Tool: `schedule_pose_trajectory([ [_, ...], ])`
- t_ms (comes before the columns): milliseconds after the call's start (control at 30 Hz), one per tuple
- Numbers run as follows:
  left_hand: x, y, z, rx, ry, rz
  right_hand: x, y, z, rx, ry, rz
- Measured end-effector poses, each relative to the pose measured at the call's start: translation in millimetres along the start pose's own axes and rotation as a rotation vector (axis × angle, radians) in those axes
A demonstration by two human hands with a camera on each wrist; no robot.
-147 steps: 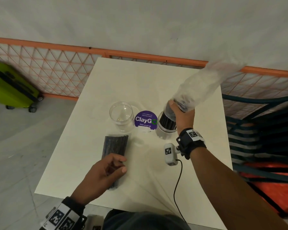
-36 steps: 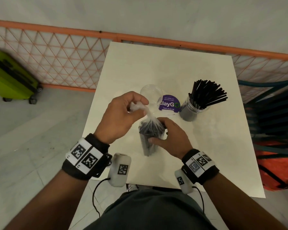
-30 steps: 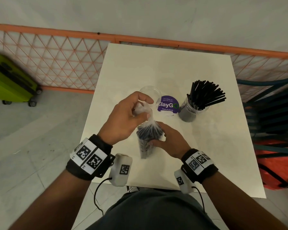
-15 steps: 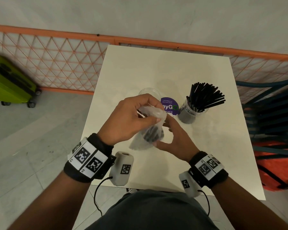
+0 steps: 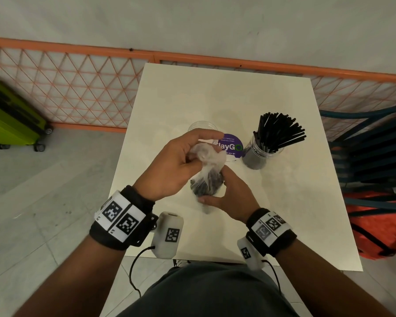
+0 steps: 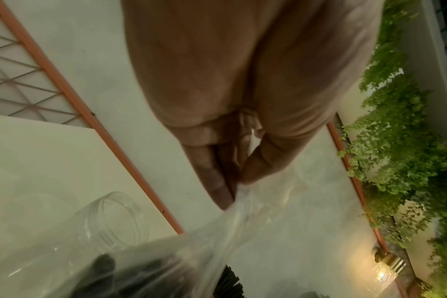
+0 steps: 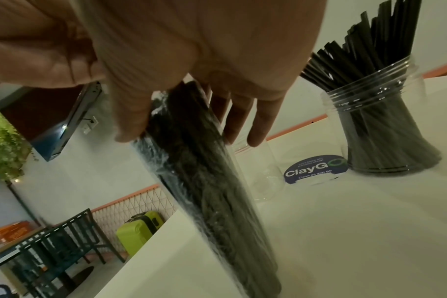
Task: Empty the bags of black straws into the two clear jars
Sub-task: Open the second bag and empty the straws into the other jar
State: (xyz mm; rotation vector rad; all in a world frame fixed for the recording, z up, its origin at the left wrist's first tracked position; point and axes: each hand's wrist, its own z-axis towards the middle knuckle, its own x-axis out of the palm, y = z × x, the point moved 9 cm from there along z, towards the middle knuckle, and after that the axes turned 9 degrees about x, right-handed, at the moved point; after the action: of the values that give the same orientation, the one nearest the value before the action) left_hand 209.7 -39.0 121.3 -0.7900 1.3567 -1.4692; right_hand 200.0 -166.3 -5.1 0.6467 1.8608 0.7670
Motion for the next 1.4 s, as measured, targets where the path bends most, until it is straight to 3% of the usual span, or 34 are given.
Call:
schedule_pose_trajectory([
  [167,-7.1,20.1,-13.0,-0.052,-0.044,-0.054,1.2,-8.1,6.0,0.013,-0.055,-0.014],
  [267,-7.2,63.4,-30.7,-0.19,-0.009,0.113,0.4,-5.6,0.9,-0.012,-0.057,0.036],
  [367,6.4,108.9,-50.7,-0.302,0.029,0.118,4.0,-8.3,-0.3,0.017,-0.028,0.067],
  [467,14.3,128.5,-59.6,-0.278,-0.067,0.045,9.1,-14.7,1.1,0.058,0.02,0.105],
  [633,7.4,138.9,-64.9,-0.225,-0.218,0.129,12.9,-21.2,3.2,0.076,0.088,0.128],
  [733,12.0,139.0,-60.1,-0.168,-0.18,0.257,5.7,-19.7,3.0,0.036,0.042,0.093],
  [967,23.8,147.3,-60.5,-0.171,-0.056,0.26,20.6,-45.4,4.9,0.101,0.068,-0.044],
  [1100,24.8,144.0,-60.5,-0.121,-0.022,0.438,11.6,-32.5,4.4,0.033,0.073,0.172],
  [1167,27.7,147.1,-59.7,-0.114,0.017,0.483,8.6,-32.1,2.9,0.046,0.064,0.174],
  [1333,34.8,144.7,-54.5,-0.114,0.012,0.207,12.1,-35.2,2.4,0.151,0.073,-0.074],
  [1400,32.4,140.2,-53.9,-0.116,-0.027,0.207,15.1,-35.3,4.8,0.142,0.069,-0.121],
])
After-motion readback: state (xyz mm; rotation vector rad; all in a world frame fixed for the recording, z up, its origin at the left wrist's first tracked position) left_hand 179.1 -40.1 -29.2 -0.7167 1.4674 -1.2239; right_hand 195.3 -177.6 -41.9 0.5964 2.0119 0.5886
